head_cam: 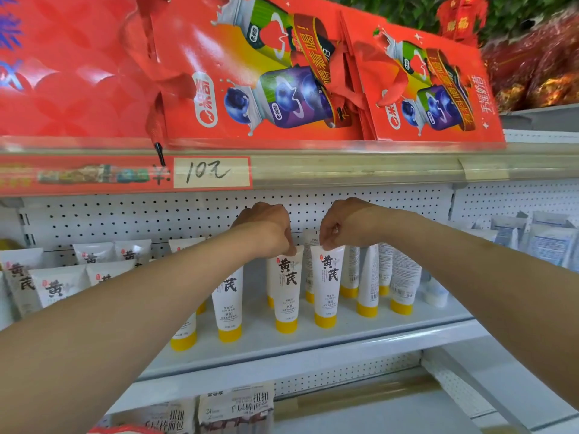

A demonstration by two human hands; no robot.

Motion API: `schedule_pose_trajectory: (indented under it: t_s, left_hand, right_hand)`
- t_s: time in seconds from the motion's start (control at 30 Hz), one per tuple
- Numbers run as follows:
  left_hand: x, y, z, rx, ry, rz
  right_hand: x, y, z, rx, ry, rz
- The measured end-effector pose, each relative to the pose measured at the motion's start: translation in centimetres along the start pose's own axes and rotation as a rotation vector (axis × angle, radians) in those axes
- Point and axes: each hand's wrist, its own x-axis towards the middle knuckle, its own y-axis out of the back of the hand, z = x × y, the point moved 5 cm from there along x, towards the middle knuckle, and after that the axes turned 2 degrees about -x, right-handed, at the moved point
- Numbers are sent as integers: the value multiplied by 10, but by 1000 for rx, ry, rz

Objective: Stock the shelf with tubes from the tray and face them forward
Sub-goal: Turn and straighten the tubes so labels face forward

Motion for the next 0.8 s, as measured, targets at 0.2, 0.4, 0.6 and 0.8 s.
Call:
schedule_pose_trajectory:
  t_s: [0.2, 0.4, 0.6, 0.8]
  left_hand:
    - [5, 1, -6, -64, -29, -23]
    - [21, 10, -30, -131, -48, 17]
    - [31, -4, -31, -192, 0, -126]
    - [37, -8, -30, -238, 25, -123]
  right_hand:
    - [-1, 11, 5, 115, -5, 24]
    - [16, 8, 15, 42, -3, 46]
    - [38, -5, 11, 80, -14, -20]
    - [46, -6, 7, 88, -16, -5]
